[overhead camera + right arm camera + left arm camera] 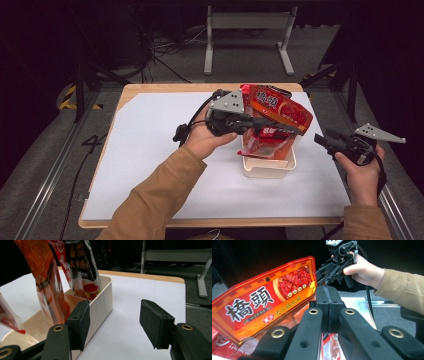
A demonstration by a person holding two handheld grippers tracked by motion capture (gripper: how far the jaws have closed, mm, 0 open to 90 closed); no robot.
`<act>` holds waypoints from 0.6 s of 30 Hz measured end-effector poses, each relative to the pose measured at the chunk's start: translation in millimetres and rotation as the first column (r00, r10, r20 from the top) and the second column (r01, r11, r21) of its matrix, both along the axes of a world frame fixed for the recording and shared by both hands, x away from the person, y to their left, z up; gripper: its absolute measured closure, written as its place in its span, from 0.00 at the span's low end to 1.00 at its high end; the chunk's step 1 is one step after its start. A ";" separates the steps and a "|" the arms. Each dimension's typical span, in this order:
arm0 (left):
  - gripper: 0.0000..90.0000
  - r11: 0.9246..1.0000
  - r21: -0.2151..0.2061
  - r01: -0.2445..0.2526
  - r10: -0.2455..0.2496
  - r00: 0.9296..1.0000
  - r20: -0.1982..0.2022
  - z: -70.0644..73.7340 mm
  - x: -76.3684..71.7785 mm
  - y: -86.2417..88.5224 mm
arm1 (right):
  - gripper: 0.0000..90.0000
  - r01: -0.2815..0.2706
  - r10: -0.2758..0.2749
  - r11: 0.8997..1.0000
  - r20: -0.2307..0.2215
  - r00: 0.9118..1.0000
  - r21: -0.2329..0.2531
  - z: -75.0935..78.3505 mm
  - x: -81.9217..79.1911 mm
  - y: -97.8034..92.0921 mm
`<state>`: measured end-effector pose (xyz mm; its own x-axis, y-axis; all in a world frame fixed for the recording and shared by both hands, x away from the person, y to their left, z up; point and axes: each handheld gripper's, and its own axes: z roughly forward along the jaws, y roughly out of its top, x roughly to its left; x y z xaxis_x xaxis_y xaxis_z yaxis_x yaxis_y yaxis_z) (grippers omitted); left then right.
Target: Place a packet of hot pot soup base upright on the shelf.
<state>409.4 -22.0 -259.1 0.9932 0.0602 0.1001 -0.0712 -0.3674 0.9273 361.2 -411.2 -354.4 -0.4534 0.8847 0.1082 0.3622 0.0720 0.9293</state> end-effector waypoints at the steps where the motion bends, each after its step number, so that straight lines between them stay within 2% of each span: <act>1: 1.00 1.000 0.000 0.001 -0.001 1.000 -0.004 -1.3 0.1 -2.5 | 0.47 0.000 0.000 1.000 0.002 1.000 0.001 0.3 0.5 -0.3; 11: 1.00 1.000 0.010 0.013 -0.013 1.000 -0.016 -10.6 -0.6 -19.1 | 0.47 -0.006 0.005 1.000 0.014 1.000 0.027 2.3 8.9 -2.9; 18: 1.00 1.000 -0.002 0.007 -0.007 1.000 -0.029 -18.3 0.6 -26.7 | 0.47 -0.006 0.005 0.999 0.016 1.000 0.039 2.5 12.6 -4.0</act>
<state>410.0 -48.7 -277.4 0.9960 0.0536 0.0716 -0.0472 -0.3653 0.9297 373.8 -415.2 -351.8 -0.4604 0.8774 0.1351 0.3466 0.0376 0.9373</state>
